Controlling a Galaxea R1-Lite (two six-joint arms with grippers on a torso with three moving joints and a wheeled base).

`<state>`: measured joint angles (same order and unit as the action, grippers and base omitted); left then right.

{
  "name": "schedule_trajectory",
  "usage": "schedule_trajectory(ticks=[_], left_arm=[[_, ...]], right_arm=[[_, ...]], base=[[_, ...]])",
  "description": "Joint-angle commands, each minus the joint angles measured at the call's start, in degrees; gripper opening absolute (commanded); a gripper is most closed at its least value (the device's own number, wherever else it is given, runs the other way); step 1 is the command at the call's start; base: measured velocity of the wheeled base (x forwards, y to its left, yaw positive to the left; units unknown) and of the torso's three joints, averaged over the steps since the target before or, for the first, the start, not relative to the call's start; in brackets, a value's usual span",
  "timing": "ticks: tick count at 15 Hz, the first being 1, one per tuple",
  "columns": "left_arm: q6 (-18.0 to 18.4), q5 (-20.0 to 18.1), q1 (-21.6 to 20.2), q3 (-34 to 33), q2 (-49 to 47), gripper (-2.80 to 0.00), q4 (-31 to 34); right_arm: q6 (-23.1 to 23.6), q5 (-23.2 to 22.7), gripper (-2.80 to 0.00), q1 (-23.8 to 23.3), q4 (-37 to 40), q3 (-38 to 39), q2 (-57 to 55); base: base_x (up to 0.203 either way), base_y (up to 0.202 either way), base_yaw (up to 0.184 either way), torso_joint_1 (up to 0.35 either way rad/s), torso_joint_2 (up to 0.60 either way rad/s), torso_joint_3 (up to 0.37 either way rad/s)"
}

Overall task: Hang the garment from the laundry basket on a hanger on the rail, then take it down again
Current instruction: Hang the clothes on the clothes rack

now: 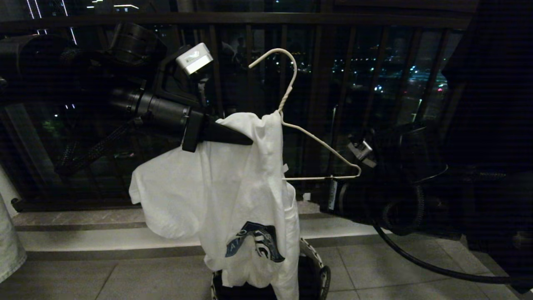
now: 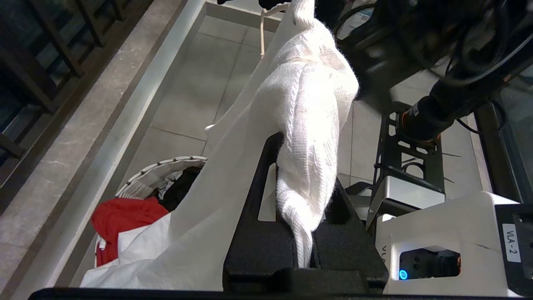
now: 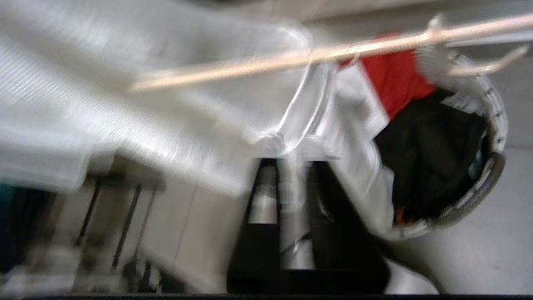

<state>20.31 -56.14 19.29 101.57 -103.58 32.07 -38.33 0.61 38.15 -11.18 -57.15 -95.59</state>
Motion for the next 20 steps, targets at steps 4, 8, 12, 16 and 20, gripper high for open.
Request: schedule_trajectory(ticks=[4, 8, 12, 16, 20], left_arm=[[0.1, -0.4, -0.7, 0.0, 0.0, -2.80, -0.3], [0.2, -0.5, -0.8, -0.1, 0.0, -2.80, -0.3], [0.2, -0.5, -0.8, -0.1, 0.0, -2.80, -0.3], [0.1, -0.5, -0.8, -0.1, 0.1, -2.80, -0.3], [0.1, -0.6, -1.0, -0.1, 0.2, -2.80, -0.3]], right_arm=[[-0.8, 8.6, 0.00, 1.0, -1.0, -1.8, -5.7], [-0.7, 10.7, 0.00, 1.0, -2.4, -2.2, -6.6], [-0.7, 10.8, 0.00, 1.1, -2.4, -3.1, -7.5], [-0.6, 12.7, 0.00, 1.1, -2.5, -3.3, -9.7], [-0.5, 13.3, 0.00, 1.0, -2.5, -3.3, -11.3]], base=[[0.000, 0.000, 0.000, 0.000, 0.00, 0.000], [0.000, 0.000, 0.000, 0.000, 0.00, 0.000], [0.000, 0.000, 0.000, 0.000, 0.00, 0.000], [0.000, 0.000, 0.000, 0.000, 0.00, 0.000], [0.000, 0.000, 0.000, 0.000, 0.00, 0.000]])
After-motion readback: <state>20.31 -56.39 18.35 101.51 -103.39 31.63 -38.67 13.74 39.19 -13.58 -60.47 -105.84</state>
